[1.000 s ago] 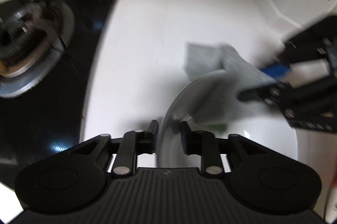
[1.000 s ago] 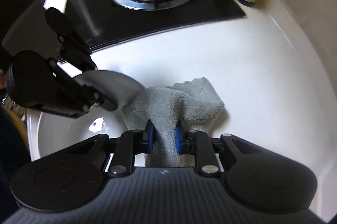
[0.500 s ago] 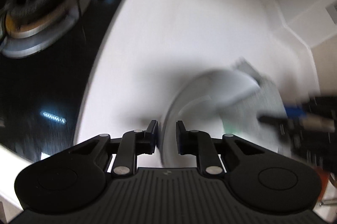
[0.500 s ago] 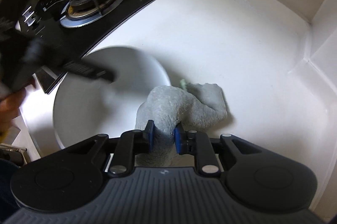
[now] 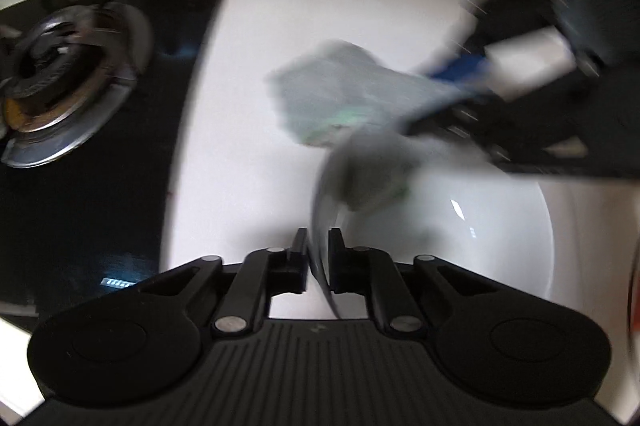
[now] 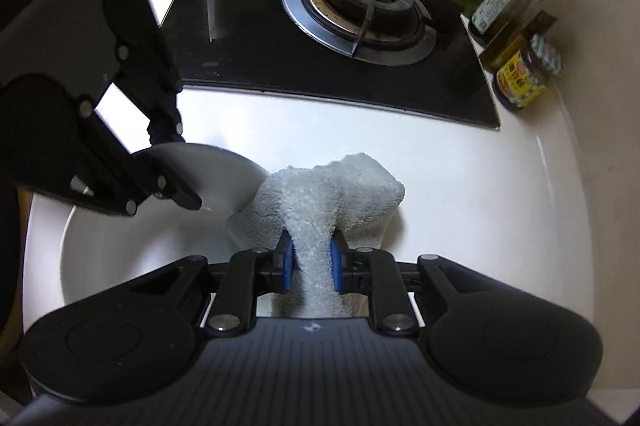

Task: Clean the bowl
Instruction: 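Rub the towel around the bowl rim with the right tool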

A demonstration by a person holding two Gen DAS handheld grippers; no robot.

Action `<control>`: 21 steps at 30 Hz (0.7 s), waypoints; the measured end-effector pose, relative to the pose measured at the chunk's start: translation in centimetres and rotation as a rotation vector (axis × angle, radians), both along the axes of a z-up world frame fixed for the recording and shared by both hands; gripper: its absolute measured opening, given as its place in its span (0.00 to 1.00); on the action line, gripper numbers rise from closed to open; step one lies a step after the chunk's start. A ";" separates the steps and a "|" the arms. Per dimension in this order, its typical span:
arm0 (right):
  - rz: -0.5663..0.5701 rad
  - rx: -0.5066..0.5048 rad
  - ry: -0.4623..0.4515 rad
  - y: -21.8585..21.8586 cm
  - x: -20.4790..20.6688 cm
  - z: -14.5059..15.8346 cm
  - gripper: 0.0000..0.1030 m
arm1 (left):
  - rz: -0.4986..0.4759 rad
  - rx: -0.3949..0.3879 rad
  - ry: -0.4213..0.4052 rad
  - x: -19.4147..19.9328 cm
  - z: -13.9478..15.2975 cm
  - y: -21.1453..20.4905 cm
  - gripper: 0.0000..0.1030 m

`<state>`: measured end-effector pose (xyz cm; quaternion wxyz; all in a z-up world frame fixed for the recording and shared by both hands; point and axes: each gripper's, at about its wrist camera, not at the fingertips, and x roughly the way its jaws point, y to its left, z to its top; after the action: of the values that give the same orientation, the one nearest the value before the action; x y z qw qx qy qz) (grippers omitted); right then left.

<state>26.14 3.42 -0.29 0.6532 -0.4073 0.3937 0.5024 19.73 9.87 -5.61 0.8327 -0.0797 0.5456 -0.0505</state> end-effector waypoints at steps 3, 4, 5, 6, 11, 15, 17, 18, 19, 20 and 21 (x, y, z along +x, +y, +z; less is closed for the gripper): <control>-0.255 -0.004 0.056 -2.4 0.2 0.1 0.11 | 0.048 -0.036 0.016 0.1 0.6 0.0 0.10; -0.339 -0.004 0.075 -3.2 0.3 0.1 0.10 | 0.052 -0.025 0.024 0.1 0.9 -0.3 0.09; -0.415 0.008 0.095 -4.1 0.1 0.1 0.10 | 0.046 -0.016 0.027 0.2 1.0 -0.7 0.09; -0.498 0.019 0.113 -5.0 0.0 0.1 0.10 | 0.035 -0.017 0.027 0.4 1.0 -0.9 0.09; -0.646 -0.014 0.106 -8.0 -3.6 0.3 0.12 | -0.060 -0.008 0.021 1.3 1.1 -2.0 0.10; -0.477 -0.056 0.071 -8.0 -3.6 0.5 0.14 | -0.182 0.040 -0.007 1.3 0.9 -2.7 0.03; -0.326 -0.099 -0.011 -6.8 -3.4 0.6 0.14 | -0.213 0.043 -0.017 0.8 1.1 -3.0 0.05; -0.233 -0.121 -0.059 -6.0 -3.3 0.6 0.14 | -0.229 0.043 -0.021 0.7 1.2 -3.1 0.05; -0.153 -0.112 -0.076 -5.4 -3.0 0.8 0.14 | -0.241 0.039 -0.022 1.0 1.1 -3.0 0.05; -0.073 -0.103 -0.093 -4.8 -2.8 1.0 0.14 | -0.252 0.033 -0.023 1.3 0.9 -2.9 0.05; 0.008 -0.090 -0.106 -4.2 -2.6 1.2 0.14 | -0.262 0.026 -0.022 1.6 0.8 -2.9 0.05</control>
<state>23.57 -0.78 0.93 0.6522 -0.4638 0.3794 0.4644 21.33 6.99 -4.84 0.8259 0.0037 0.5428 -0.1528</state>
